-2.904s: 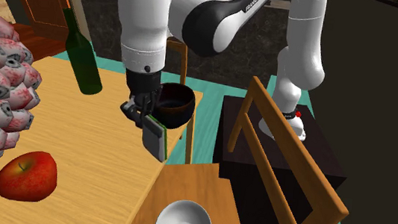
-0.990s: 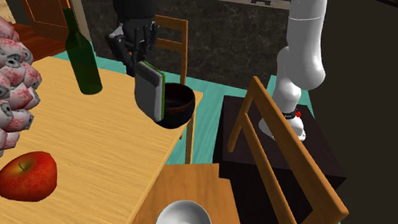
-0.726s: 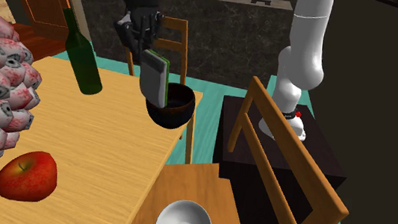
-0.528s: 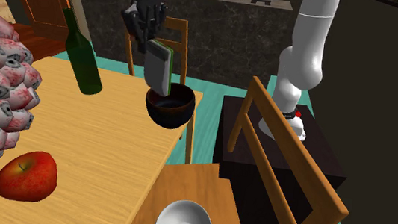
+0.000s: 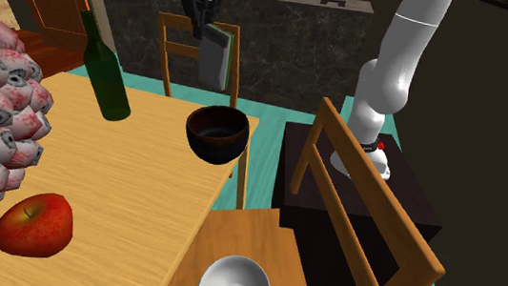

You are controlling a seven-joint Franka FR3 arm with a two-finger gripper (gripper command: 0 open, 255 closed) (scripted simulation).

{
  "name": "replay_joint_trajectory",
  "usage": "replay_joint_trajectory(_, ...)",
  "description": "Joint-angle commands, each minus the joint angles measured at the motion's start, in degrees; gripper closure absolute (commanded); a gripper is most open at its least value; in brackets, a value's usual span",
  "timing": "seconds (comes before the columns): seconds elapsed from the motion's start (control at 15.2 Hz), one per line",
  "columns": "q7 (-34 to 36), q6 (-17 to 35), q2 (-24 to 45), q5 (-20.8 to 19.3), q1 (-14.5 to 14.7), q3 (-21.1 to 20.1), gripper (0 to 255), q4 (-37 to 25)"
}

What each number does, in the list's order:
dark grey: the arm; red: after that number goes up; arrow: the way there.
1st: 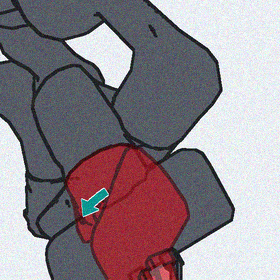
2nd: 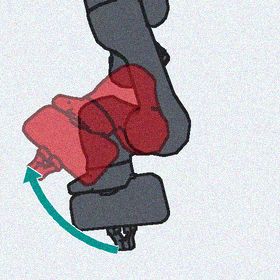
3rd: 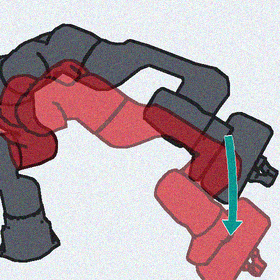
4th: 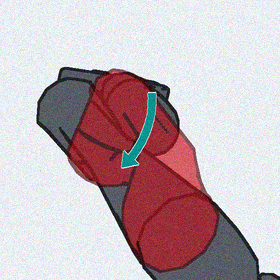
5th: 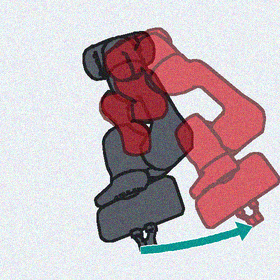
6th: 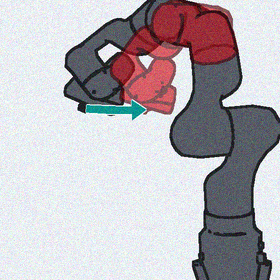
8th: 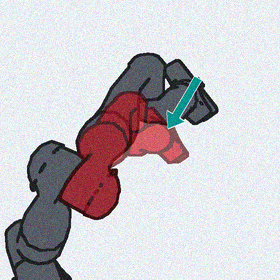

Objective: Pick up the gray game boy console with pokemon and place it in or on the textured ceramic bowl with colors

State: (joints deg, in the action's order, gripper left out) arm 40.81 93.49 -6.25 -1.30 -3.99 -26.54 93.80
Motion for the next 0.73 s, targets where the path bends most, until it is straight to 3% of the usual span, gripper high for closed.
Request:
replay_joint_trajectory(0.0,-2.64,-0.06,-1.57,0.80,-0.98,1.52,255,1.22)
replay_joint_trajectory(0.66,-2.85,7.93,-3.45,1.58,-0.84,1.75,255,10.92)
